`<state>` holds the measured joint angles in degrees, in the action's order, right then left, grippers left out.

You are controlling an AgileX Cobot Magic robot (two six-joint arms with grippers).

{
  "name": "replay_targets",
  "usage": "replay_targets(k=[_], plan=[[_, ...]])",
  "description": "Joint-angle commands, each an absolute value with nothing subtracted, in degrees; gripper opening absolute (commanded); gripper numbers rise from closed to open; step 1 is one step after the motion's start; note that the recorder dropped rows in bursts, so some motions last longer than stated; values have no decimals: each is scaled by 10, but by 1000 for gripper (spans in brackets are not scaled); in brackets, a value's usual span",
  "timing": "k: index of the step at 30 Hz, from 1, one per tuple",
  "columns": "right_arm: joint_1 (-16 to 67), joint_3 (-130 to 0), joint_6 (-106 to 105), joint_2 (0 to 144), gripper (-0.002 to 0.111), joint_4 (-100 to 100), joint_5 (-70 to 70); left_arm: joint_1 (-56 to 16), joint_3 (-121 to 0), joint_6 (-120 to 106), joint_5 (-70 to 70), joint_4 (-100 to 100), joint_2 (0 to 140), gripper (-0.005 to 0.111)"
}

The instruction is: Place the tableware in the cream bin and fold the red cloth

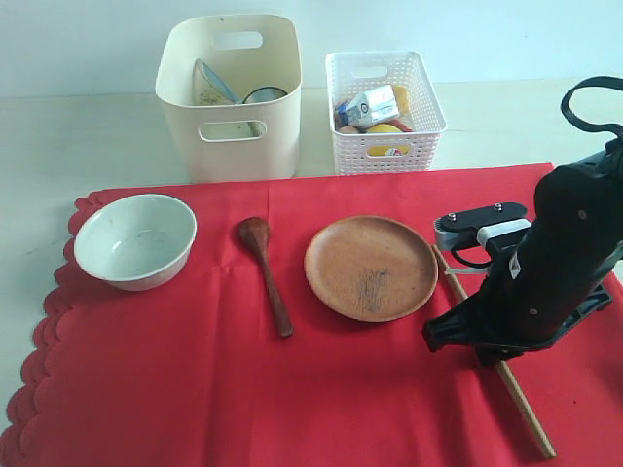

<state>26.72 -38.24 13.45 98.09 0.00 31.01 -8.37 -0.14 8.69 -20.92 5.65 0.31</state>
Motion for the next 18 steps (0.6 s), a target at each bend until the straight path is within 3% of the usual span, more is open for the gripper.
replay_targets(k=[1,18], plan=[[266,-377,131,974,6,4,317,-87,0,89,-204,53,0,0],[266,-395,77,791,0,0,372,-87,0,91,-204,53,0,0]])
